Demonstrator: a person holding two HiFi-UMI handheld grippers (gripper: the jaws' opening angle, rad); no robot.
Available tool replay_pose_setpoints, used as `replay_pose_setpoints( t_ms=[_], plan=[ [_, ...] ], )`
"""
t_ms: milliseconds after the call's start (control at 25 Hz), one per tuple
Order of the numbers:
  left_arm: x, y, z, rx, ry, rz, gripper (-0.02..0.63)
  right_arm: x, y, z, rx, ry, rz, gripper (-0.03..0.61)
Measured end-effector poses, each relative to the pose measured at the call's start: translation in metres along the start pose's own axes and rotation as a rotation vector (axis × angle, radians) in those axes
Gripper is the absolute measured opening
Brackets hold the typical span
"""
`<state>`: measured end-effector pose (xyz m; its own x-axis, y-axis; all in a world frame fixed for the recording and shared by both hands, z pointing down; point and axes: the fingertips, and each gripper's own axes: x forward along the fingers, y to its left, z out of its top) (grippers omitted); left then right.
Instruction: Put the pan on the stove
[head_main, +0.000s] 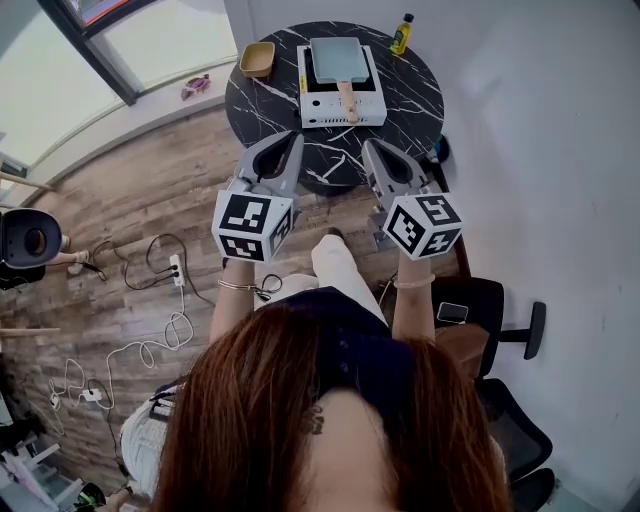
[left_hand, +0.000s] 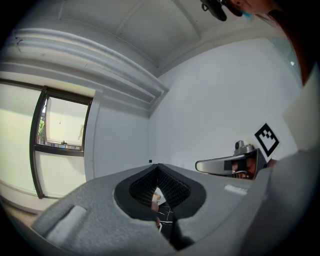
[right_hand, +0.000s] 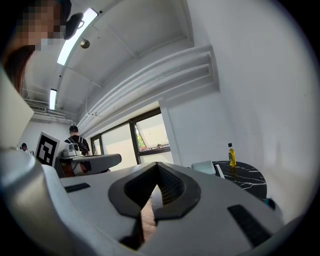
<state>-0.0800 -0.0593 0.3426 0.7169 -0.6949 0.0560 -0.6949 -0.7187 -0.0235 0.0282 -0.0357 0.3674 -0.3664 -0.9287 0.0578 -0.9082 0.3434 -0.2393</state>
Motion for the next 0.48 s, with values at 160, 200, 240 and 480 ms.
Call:
replay_pose_setpoints(
  t_ms=[160, 200, 240, 480],
  plan=[
    [-0.002, -0.0048, -0.0008, 0.006, -0.001, -0.006, 0.011, -0.0037, 0.0019, -0.0021, -0.004, 0.0, 0.001, 0.008],
    [-0.0025, -0.0061, -0.0013, 0.007, 0.0, -0.008, 0.011, -0.0047, 0.0023, -0.0024, -0.005, 0.0, 0.0, 0.008],
    [-0.0029, -0.0072, -0.0021, 0.007, 0.001, -0.01, 0.011, -0.0056, 0.0027, -0.0028, -0.008, 0.0, -0.002, 0.008],
    [-0.0053, -0.0071, -0.006, 0.001, 0.006, -0.012, 0.011, -0.0079, 0.0043, -0.0044, -0.016, 0.006, -0.007, 0.008]
  ],
)
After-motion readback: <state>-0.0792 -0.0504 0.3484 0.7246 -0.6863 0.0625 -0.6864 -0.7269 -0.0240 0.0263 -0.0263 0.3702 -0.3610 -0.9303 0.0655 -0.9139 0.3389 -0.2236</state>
